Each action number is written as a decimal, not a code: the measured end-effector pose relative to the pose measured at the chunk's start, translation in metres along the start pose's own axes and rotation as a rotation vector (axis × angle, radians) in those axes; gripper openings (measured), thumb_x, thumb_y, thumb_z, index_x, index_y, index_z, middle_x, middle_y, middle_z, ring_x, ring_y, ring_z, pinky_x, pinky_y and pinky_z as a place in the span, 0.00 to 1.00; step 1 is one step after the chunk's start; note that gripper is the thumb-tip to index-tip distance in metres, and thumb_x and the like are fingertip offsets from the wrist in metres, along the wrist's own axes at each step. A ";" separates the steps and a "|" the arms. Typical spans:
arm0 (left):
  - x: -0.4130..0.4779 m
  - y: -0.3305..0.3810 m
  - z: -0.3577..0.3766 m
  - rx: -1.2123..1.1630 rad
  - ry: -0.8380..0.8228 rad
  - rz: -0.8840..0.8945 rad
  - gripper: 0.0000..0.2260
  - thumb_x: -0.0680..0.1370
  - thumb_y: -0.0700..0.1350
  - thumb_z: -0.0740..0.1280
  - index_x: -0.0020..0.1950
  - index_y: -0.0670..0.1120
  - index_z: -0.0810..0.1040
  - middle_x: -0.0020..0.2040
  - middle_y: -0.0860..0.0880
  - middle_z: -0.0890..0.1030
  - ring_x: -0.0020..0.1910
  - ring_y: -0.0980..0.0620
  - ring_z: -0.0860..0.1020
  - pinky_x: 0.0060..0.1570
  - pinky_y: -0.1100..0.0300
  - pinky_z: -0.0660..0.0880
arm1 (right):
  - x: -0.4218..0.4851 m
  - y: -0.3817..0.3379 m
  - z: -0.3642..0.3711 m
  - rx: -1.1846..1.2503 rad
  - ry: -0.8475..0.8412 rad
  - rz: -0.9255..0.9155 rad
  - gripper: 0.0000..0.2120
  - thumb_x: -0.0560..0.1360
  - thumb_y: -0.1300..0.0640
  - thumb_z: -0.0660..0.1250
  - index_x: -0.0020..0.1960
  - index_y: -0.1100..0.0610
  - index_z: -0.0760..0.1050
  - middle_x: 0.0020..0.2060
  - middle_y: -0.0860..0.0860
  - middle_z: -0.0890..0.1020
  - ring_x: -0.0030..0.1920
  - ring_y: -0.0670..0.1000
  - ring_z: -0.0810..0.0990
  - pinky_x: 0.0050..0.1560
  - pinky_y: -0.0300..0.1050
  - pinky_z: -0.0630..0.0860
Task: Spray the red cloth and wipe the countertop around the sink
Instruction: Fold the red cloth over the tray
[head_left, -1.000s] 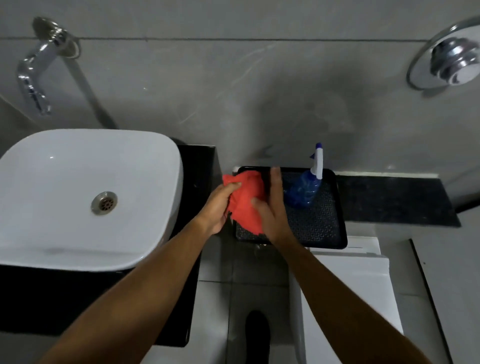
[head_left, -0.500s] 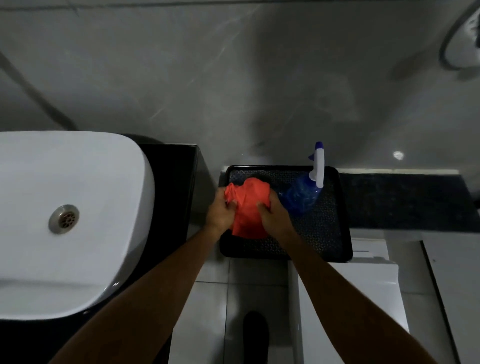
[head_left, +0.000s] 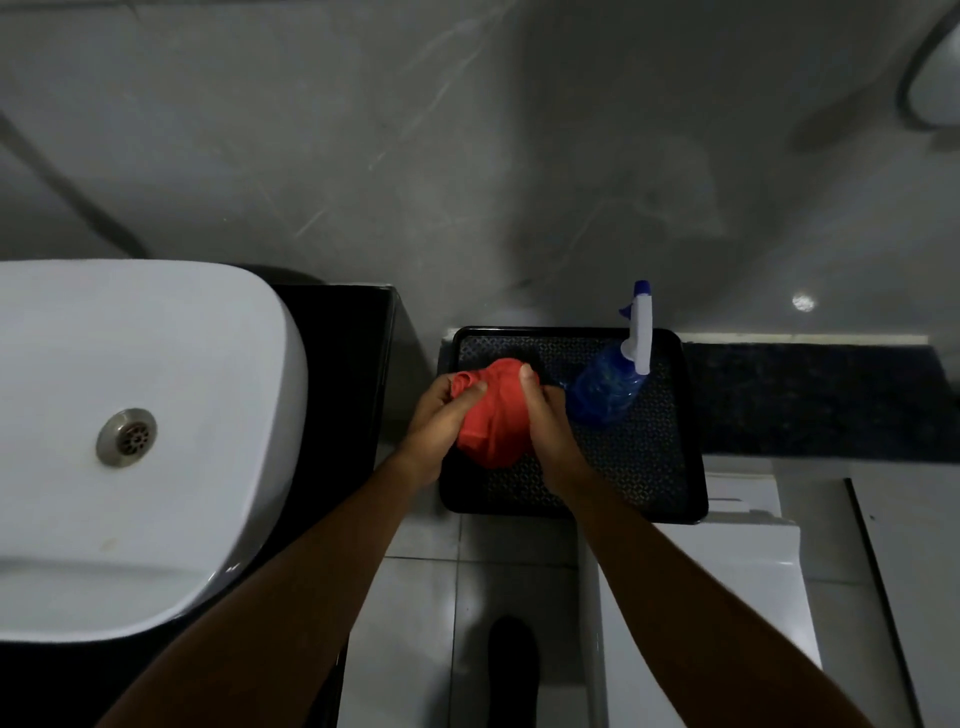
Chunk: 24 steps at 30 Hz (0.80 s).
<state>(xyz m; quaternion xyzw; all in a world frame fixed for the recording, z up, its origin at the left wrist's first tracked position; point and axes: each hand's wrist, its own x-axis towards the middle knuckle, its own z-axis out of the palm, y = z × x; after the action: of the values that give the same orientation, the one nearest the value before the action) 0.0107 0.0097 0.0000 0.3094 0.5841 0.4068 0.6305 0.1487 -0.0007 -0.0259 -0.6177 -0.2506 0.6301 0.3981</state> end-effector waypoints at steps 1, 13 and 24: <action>-0.002 0.004 -0.003 0.038 -0.031 0.050 0.04 0.80 0.40 0.66 0.53 0.45 0.80 0.46 0.48 0.84 0.45 0.54 0.83 0.45 0.64 0.79 | 0.001 -0.006 0.003 0.010 0.011 -0.016 0.45 0.62 0.24 0.65 0.67 0.55 0.66 0.58 0.52 0.78 0.54 0.49 0.79 0.53 0.47 0.78; -0.005 0.084 -0.024 0.543 -0.064 0.535 0.12 0.83 0.40 0.63 0.64 0.41 0.79 0.60 0.47 0.81 0.60 0.54 0.79 0.64 0.64 0.72 | -0.012 -0.042 -0.018 -0.399 0.055 -0.306 0.14 0.73 0.62 0.64 0.59 0.54 0.75 0.48 0.50 0.81 0.49 0.51 0.79 0.47 0.43 0.74; -0.016 0.065 0.001 1.028 0.114 0.614 0.12 0.82 0.43 0.63 0.62 0.43 0.80 0.56 0.39 0.82 0.55 0.39 0.80 0.56 0.51 0.76 | -0.023 -0.059 0.003 -0.557 0.247 -0.371 0.09 0.74 0.50 0.66 0.47 0.55 0.74 0.39 0.49 0.81 0.39 0.49 0.80 0.38 0.43 0.74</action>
<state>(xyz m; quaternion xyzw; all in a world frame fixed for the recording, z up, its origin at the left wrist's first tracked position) 0.0025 0.0269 0.0641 0.7071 0.6227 0.2516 0.2212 0.1554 0.0138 0.0358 -0.7183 -0.4706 0.3751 0.3492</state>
